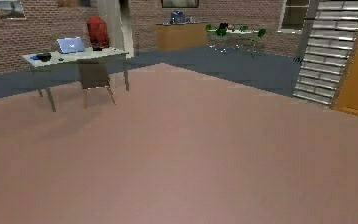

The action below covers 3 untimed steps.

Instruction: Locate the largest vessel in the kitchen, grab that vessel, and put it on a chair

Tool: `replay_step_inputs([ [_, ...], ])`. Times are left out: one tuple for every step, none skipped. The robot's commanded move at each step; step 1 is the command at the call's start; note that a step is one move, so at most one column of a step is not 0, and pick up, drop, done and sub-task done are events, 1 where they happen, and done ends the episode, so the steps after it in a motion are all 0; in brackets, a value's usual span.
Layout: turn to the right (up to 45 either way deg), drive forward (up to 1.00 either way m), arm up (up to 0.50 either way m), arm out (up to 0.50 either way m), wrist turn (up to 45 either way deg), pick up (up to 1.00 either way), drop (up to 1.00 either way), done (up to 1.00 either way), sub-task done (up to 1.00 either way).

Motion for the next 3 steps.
replay_step_inputs([
  [0.0, 1.0, 0.0, 0.0, 0.0, 0.0, 0.0, 0.0, 0.0],
  [0.0, 1.0, 0.0, 0.0, 0.0, 0.0, 0.0, 0.0, 0.0],
  [0.0, 1.0, 0.0, 0.0, 0.0, 0.0, 0.0, 0.0, 0.0],
])
